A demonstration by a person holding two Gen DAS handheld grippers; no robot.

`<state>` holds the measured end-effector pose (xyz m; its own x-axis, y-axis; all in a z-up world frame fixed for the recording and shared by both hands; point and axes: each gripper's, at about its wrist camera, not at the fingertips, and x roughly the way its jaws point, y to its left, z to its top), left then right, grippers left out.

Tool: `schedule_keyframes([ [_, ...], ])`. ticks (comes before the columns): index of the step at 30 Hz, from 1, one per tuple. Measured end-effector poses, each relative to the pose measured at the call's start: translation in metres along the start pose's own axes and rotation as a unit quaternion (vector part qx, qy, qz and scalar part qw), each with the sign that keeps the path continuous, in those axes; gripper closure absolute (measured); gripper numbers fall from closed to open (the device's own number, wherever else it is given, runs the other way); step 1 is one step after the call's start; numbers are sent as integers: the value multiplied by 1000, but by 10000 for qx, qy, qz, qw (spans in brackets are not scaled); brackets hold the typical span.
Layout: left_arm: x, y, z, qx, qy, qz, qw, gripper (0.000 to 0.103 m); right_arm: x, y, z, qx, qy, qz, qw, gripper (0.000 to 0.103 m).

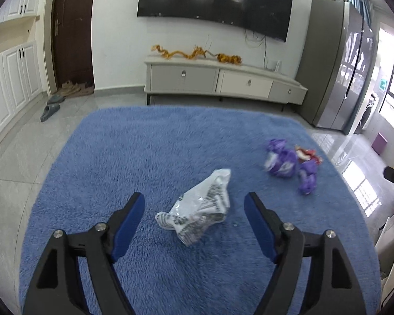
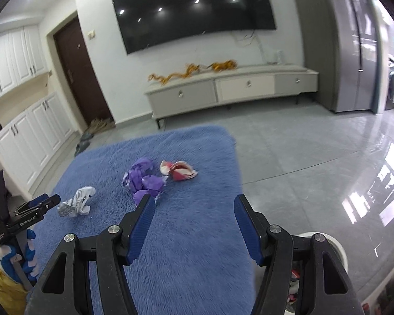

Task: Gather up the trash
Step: 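Grasp the white printed bag with the left gripper while the right grasps a purple wrapper, then carry both items over the white bin and open both grippers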

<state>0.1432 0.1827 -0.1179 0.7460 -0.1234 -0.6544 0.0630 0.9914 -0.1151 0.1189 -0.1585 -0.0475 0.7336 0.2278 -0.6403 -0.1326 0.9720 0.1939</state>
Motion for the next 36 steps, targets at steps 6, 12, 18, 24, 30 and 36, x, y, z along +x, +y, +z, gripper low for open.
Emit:
schedule_keyframes([
  [6,35,-3,1,114,266,-193,9994,26,70,17,10,-6,451,348,9984,43],
  [12,57,-6,-1,123,489,-338,9982,27,118,22,10,122,798,636,9947,47],
  [18,65,1,-4,-50,649,-423,9970,43,141,26,8,265,961,922,9907,60],
  [24,59,-2,-5,11,547,-389,9977,57,130,36,5,180,976,1215,9876,78],
  [30,34,-2,-14,-92,441,-454,9980,59,97,40,-4,146,829,1372,9870,79],
  [36,-7,-11,-25,-39,262,-603,9978,60,34,50,-21,-187,567,1478,9872,79],
])
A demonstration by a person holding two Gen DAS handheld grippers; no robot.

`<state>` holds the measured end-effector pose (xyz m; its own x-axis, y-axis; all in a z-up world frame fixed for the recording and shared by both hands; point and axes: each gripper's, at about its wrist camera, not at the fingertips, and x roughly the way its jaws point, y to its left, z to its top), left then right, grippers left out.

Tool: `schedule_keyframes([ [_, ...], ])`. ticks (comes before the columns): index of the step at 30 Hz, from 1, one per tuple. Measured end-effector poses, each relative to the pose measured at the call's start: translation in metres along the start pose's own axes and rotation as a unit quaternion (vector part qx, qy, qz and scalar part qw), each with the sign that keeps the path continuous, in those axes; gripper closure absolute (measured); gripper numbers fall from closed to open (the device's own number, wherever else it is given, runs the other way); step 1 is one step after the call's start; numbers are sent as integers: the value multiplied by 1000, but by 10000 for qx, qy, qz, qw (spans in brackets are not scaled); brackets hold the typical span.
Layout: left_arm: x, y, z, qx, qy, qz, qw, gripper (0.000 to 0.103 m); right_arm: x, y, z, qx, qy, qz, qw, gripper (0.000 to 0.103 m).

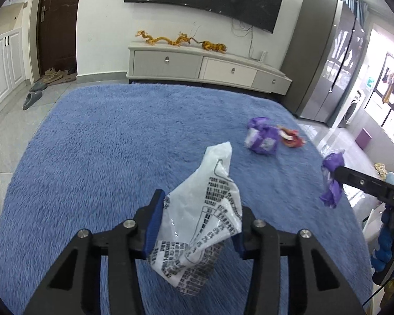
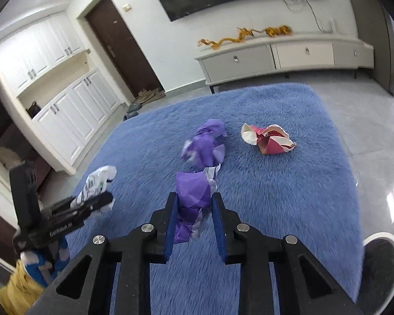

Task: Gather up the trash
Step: 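Carry both items over the white bin and open both grippers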

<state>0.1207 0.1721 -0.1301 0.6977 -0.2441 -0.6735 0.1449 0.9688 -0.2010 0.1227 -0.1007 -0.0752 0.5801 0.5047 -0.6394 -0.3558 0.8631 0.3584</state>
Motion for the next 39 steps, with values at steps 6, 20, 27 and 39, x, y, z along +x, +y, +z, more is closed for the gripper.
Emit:
schedule_keyframes([
  [6,-44,-27,-9,201,-265,-45,9994,60,-59,23,-21,-198,-379,79,9991,79],
  [20,-93,-115,-6,800,-581,-436,9941,60,-178,5,-55,27,-1413,-327,9894,79],
  [27,-75,-191,-6,1294,-256,-812,9879,60,-227,-54,-79,654,-1870,-673,9779,79],
  [39,32,-366,-21,2271,790,-1439,9599,58,-229,-187,-127,2141,-1401,-1631,9528,79],
])
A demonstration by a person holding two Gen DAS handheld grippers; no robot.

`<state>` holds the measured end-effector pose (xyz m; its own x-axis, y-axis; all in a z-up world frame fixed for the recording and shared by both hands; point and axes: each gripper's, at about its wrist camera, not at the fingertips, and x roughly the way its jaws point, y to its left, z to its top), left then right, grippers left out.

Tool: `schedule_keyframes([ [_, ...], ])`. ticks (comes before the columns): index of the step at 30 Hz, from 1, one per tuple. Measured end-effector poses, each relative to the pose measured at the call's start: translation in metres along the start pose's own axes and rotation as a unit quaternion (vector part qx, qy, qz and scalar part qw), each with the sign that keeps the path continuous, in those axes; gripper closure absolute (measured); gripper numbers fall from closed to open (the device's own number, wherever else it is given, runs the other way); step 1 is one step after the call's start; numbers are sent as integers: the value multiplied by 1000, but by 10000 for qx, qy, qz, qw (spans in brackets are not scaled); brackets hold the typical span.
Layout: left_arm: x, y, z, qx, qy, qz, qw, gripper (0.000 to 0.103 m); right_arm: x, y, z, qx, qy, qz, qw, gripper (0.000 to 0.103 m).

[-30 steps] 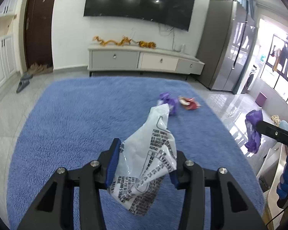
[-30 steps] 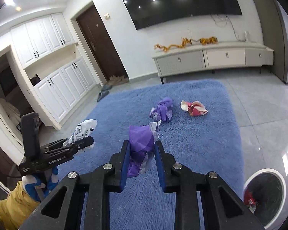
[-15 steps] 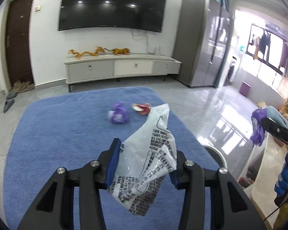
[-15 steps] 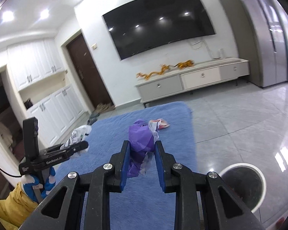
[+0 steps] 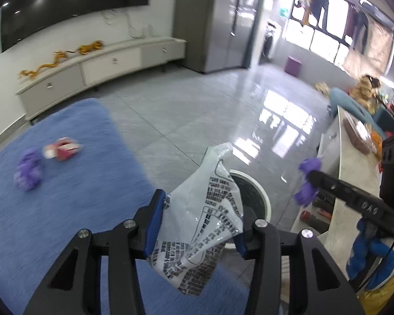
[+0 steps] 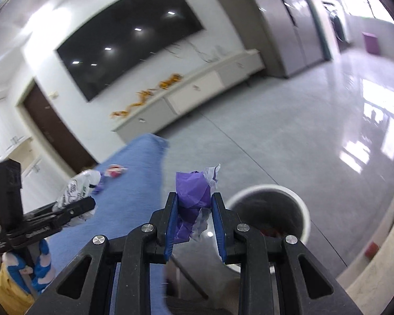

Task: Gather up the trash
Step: 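Carry both items over the white bin and open both grippers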

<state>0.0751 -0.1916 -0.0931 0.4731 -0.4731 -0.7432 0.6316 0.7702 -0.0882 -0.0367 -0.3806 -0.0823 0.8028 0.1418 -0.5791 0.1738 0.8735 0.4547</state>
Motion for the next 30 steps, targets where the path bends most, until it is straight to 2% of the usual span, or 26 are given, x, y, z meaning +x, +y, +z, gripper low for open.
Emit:
schedule_keyframes([
  [5,54,-25,18,57,310,-248,9992,58,34,-32,3,217,340,-360,9985,79],
  [10,90,-36,27,-24,500,-473,9976,57,56,-59,-5,477,632,-510,9956,77],
  [12,103,-39,31,-97,588,-609,9964,54,64,-65,-7,563,714,-594,9941,77],
  [14,111,-41,33,-164,633,-728,9952,46,72,-71,-9,610,799,-726,9923,75],
  [15,114,-43,33,-175,644,-780,9947,45,74,-74,-10,654,812,-747,9917,71],
  [16,114,-44,34,-174,648,-800,9945,44,75,-77,-10,697,816,-784,9911,63],
  [18,115,-44,34,-183,656,-824,9943,44,75,-82,-11,723,789,-858,9905,53],
  [21,111,-42,32,-242,623,-799,9946,44,71,-84,-13,776,773,-884,9900,52],
  [30,58,-27,22,-229,68,-101,9997,44,51,-49,-3,306,451,-1062,9929,48],
])
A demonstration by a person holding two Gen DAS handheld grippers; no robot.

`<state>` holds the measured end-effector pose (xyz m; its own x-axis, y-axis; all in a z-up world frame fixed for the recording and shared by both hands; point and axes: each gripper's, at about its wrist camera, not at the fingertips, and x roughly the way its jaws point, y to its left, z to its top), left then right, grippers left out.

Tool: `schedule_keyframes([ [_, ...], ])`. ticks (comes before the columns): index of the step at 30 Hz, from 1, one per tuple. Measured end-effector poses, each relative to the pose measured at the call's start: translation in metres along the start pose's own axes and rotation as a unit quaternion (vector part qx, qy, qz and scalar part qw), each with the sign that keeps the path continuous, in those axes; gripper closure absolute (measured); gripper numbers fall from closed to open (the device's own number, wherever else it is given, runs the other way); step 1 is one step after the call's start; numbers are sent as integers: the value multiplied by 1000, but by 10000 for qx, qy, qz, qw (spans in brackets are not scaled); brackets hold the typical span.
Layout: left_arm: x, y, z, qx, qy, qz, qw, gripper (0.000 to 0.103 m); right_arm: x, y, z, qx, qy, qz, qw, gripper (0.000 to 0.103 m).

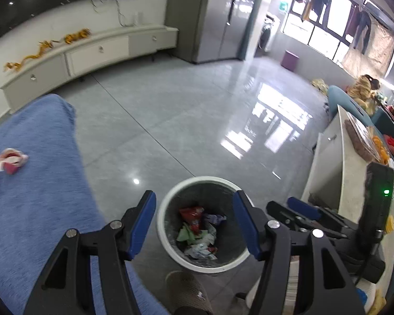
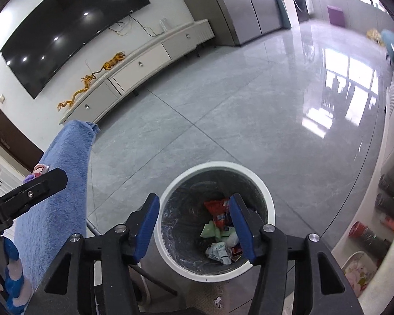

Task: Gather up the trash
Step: 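Carry both items over the white bin and open both grippers, then move both grippers back toward the remaining wrappers on the rug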

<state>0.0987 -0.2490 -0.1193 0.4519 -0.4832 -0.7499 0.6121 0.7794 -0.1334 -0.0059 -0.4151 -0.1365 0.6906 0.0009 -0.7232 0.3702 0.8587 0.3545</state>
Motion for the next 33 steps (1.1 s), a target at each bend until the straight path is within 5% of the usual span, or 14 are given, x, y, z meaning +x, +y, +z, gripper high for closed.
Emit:
schedule_keyframes([
  [6,-46,17,-12,-63,-492,540,9973,26,-28,37,0,-479,-388,-153,9980,40],
  [22,-150,61,-47,-261,-1535,1821,9709,26,-90,131,-16,-1483,-1269,-173,9806,3],
  [33,-182,82,-65,-550,-1737,2217,9579,26,-114,148,-25,-1597,-1697,-372,9718,0],
])
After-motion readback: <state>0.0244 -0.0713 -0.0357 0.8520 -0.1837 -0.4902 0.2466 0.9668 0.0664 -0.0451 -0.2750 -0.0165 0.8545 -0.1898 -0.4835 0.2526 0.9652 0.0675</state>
